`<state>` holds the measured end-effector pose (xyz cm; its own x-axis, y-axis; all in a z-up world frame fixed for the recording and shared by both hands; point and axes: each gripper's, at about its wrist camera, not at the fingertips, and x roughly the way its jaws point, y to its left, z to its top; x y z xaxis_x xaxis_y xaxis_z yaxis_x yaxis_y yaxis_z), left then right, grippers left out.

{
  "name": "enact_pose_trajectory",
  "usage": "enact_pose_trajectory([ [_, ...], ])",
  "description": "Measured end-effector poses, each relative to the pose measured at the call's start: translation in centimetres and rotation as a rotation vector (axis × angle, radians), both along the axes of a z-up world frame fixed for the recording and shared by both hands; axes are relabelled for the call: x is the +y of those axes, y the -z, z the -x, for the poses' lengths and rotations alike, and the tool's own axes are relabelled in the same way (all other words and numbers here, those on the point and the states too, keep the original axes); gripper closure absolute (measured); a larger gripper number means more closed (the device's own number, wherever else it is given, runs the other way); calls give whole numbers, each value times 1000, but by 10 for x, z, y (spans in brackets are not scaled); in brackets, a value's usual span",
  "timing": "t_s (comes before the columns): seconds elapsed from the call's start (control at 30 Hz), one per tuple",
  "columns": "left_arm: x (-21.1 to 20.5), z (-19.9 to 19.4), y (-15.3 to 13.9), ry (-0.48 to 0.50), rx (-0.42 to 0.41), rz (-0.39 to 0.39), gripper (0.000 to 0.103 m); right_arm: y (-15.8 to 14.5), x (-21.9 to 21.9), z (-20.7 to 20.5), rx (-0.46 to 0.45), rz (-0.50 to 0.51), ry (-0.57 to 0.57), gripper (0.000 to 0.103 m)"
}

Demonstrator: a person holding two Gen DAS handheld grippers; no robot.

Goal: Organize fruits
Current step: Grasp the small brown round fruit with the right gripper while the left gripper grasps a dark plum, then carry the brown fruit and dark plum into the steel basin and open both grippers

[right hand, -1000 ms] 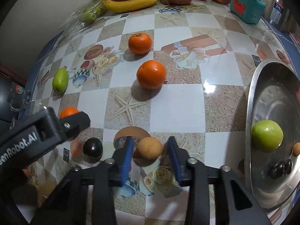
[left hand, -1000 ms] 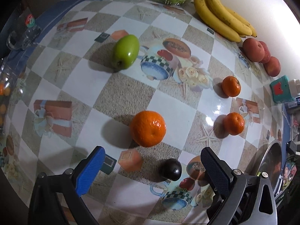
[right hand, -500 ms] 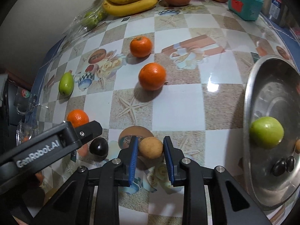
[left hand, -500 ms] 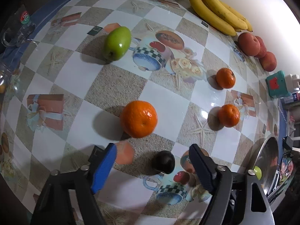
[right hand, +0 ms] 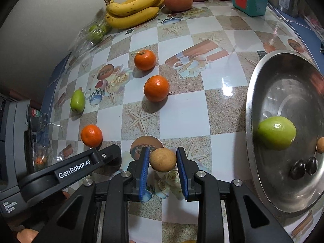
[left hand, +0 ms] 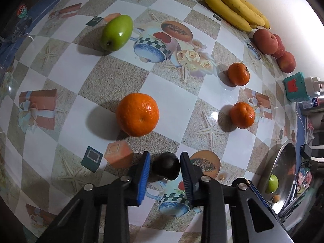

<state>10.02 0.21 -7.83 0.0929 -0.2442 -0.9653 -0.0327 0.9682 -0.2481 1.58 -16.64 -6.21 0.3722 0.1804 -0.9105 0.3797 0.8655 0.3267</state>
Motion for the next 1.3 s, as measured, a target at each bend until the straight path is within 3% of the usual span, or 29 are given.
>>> enact_pose_trajectory([
  [0.73, 0, 7, -36, -18, -100, 61, 74, -16, -34, 17, -37, -51, 99, 75],
  [0.97, -33, 21, -50, 79, -153, 69, 74, -23, -68, 33, -35, 8, 187, 75],
  [1.3, -108, 57, -54, 312, -173, 97, 74, -19, -112, 67, -3, 15, 348, 74],
])
